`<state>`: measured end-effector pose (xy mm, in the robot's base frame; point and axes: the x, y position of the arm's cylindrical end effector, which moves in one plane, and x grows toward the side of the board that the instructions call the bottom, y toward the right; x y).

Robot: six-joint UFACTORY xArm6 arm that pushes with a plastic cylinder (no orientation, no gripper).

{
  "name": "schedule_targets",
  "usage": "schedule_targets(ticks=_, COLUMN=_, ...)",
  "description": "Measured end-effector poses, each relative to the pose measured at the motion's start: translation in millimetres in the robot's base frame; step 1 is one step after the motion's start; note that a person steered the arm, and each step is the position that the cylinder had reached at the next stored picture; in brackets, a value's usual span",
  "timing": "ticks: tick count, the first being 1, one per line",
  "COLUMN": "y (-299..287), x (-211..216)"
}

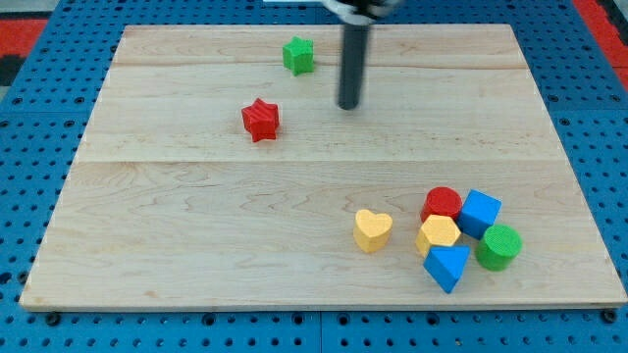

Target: Move the red blocks into the group of blocks

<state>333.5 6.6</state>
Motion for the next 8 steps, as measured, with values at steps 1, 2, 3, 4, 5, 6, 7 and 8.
schedule_targets(ticks=1, y=-69.5, x=-4.4)
schedule_targets(ticks=2, y=-113.9, x=15.1)
schedule_targets(ticks=3, y=-113.0, x=50.2)
schedule_targets(ticks=4, y=-67.3, x=55.4)
schedule_targets(ticks=5, y=-37.5, x=50.3)
schedule_targets(ticks=6, y=-32.9, x=39.2)
schedule_targets(ticks=7, y=-7.9, x=39.2)
schedule_targets(ticks=8, y=33.7, x=66.8)
